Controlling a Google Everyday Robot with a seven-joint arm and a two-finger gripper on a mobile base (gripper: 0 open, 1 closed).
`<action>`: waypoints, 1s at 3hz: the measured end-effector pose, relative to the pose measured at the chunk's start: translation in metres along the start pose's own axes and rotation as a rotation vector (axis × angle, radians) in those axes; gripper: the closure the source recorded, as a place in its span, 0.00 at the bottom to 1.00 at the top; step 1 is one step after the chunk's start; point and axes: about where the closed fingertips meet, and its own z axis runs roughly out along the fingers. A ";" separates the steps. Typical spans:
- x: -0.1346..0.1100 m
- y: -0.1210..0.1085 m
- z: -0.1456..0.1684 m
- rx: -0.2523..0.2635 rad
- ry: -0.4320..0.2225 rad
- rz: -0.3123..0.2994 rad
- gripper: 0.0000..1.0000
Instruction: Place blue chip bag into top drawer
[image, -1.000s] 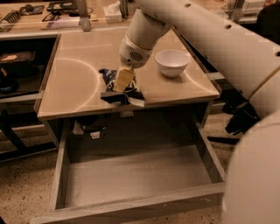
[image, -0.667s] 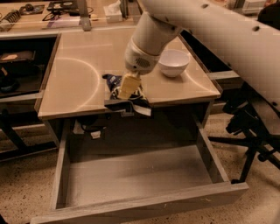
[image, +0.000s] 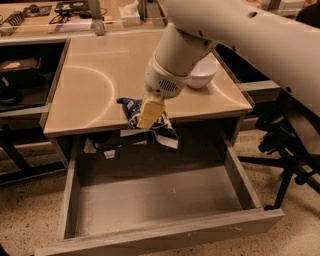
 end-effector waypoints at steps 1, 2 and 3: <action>0.000 0.000 0.000 0.000 0.000 0.000 1.00; 0.007 0.036 -0.003 -0.034 0.008 0.020 1.00; 0.019 0.082 0.012 -0.101 0.004 0.066 1.00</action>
Offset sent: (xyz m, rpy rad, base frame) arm -0.1026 -0.0212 -0.0095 -0.0187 0.1158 -0.0179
